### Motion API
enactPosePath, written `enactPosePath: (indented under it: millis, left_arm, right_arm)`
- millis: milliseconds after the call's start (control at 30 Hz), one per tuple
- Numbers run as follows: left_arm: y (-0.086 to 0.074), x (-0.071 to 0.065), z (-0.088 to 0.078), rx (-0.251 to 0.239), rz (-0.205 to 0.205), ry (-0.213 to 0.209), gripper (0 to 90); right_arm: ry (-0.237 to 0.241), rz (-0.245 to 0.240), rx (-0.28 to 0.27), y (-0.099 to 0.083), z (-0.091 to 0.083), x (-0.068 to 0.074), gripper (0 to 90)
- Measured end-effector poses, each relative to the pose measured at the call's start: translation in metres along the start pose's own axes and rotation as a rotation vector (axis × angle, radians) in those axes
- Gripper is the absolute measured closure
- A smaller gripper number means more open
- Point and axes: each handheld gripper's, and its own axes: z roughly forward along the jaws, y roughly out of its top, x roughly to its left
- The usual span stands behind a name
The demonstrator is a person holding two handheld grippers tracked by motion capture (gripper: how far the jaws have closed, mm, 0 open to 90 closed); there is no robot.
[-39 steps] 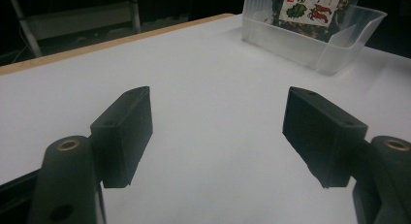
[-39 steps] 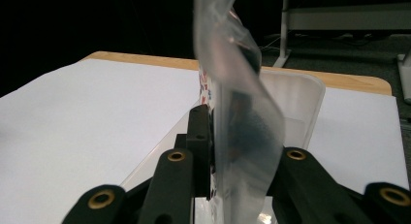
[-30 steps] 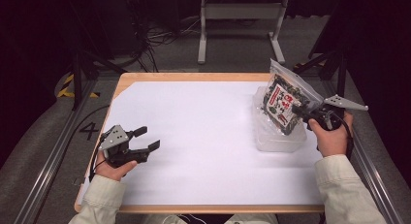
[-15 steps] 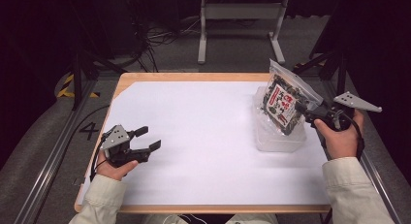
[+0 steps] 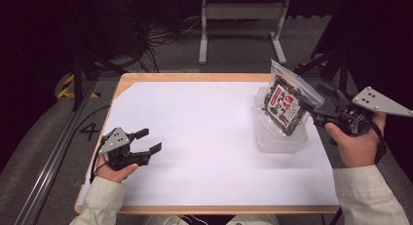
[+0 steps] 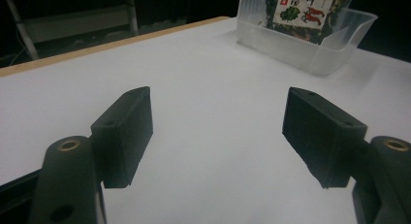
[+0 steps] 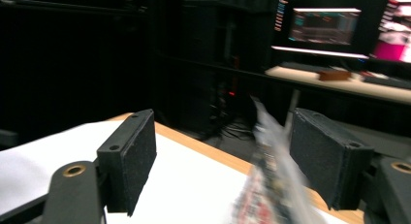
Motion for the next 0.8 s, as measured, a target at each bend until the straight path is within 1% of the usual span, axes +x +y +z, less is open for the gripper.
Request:
enactPosePath:
  millis: [67,100,200,233,267,300,367,400,500,533,567,633,667,700,733,767,800]
  left_arm:
    - [-0.003,-0.001,-0.002,0.001,-0.011,-0.004,27.4]
    - [-0.004,-0.001,-0.003,-0.001,-0.009,0.000,27.5]
    - [-0.007,-0.002,-0.006,-0.005,-0.019,0.001,27.5]
    - [-0.008,-0.002,-0.007,-0.003,-0.018,-0.002,27.5]
    - [-0.008,-0.002,-0.007,-0.003,-0.018,-0.002,27.4]
    - [-0.009,-0.002,-0.008,0.000,-0.017,-0.001,27.4]
    - [-0.011,-0.003,-0.009,0.000,-0.026,-0.004,27.4]
    - [-0.012,-0.003,-0.009,0.002,-0.018,-0.006,27.4]
    - [-0.014,-0.004,-0.011,-0.001,-0.021,-0.008,27.3]
    - [-0.014,-0.005,-0.011,0.000,-0.026,-0.009,27.3]
    - [-0.015,-0.005,-0.011,0.001,-0.020,-0.011,27.3]
    - [-0.016,-0.006,-0.011,0.000,-0.021,-0.012,27.3]
    - [-0.017,-0.006,-0.011,0.000,-0.020,-0.016,27.3]
    - [-0.017,-0.006,-0.012,0.005,-0.011,-0.019,27.3]
    - [-0.018,-0.007,-0.012,0.004,-0.017,-0.023,27.3]
    - [-0.018,-0.007,-0.012,0.003,-0.013,-0.027,27.1]
    - [-0.019,-0.007,-0.012,0.000,-0.015,-0.025,27.1]
  right_arm:
    - [0.039,-0.009,0.002,-0.002,0.001,0.010,25.1]
    - [0.064,-0.006,0.011,-0.006,0.002,0.017,25.0]
    - [0.110,0.008,0.032,-0.023,0.006,0.029,25.0]
    - [0.120,0.014,0.038,-0.030,0.008,0.033,25.0]
    - [0.120,0.014,0.038,-0.030,0.008,0.033,25.0]
    - [0.133,0.010,0.045,-0.038,0.010,0.037,25.0]
    - [0.160,0.016,0.054,-0.055,0.012,0.045,25.2]
    - [0.169,0.020,0.057,-0.060,0.013,0.046,25.3]
    - [0.191,0.036,0.062,-0.080,0.014,0.051,25.5]
    - [0.198,0.049,0.072,-0.088,0.014,0.053,25.5]
    - [0.209,0.056,0.079,-0.094,0.015,0.054,25.5]
    - [0.222,0.059,0.094,-0.105,0.016,0.055,25.4]
    - [0.231,0.061,0.111,-0.113,0.016,0.056,25.3]
    - [0.239,0.065,0.115,-0.118,0.017,0.056,25.3]
    - [0.242,0.065,0.118,-0.124,0.017,0.057,25.3]
    - [0.247,0.067,0.123,-0.131,0.018,0.058,25.3]
    - [0.244,0.069,0.134,-0.137,0.019,0.059,25.3]
